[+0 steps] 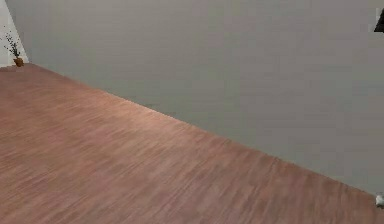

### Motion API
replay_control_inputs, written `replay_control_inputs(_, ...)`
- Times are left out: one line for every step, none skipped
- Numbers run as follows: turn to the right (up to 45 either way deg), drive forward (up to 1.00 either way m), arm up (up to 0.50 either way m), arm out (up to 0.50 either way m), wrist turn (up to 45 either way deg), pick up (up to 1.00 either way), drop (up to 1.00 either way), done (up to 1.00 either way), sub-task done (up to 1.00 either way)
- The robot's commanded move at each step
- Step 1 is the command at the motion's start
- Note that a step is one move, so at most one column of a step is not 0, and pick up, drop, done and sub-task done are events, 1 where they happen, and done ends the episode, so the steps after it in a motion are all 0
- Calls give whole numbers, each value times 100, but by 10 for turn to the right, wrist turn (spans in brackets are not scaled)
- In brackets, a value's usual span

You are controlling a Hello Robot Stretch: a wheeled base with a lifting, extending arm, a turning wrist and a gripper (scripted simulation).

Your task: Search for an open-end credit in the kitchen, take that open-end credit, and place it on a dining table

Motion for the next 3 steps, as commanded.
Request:
replay_control_inputs(-60, 0, 0, 0, 0, 0, 0, 0, 0)
replay_control_inputs(0, 50, 0, 0, 0, 0, 0, 0, 0)
replay_control_inputs(-450, 0, 0, 0, 0, 0, 0, 0, 0)
